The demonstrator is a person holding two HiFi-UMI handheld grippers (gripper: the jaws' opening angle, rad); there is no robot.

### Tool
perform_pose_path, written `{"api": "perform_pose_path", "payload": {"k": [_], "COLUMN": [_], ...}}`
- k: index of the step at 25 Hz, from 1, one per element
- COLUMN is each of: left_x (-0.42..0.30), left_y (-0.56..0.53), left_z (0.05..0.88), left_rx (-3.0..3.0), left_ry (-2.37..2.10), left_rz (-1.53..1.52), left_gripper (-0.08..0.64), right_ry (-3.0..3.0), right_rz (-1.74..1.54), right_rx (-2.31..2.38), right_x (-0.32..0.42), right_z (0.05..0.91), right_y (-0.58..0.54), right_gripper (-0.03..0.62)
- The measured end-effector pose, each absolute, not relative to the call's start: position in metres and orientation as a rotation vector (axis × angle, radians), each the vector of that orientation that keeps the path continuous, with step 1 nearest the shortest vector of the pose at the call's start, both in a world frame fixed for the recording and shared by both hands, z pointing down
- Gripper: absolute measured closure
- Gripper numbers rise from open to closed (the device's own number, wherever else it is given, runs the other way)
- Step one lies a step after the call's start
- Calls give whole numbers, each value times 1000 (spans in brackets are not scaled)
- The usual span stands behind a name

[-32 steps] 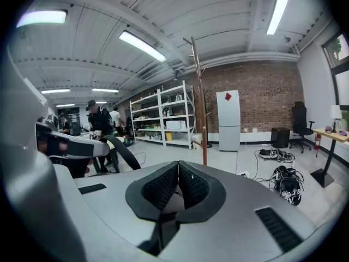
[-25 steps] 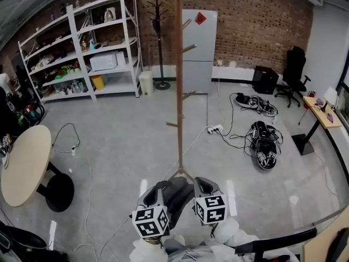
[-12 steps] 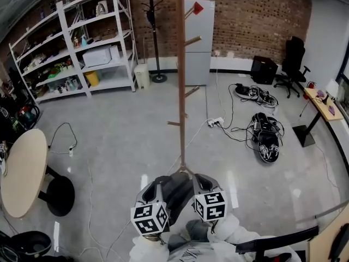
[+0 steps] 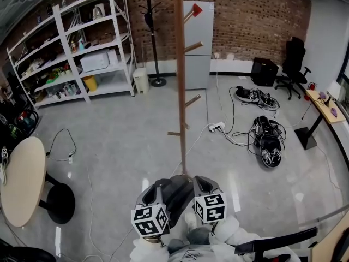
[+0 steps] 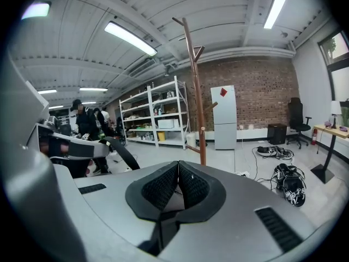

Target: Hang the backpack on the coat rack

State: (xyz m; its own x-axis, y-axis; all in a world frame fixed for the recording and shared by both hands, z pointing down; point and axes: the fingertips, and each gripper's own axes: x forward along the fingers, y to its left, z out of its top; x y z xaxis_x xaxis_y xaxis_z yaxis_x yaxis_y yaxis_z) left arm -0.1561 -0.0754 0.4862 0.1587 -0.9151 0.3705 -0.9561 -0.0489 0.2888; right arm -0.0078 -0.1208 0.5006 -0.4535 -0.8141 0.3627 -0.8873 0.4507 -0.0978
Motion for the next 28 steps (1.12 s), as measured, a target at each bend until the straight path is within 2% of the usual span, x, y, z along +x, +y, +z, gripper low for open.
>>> {"api": "perform_pose_path", "payload": {"k": [28], "left_x": [-166], "left_y": [-205], "left_z": [506], "left_rx": [1905], "left_ry": [-1822], "left_rz": [161], "left_gripper": [535], "right_ry": [-2501], "right_rz": [431], "right_rx": [1347], "right_x": [-29], "right_z": [511], "right_y": [-261], "right_gripper": [580]}}
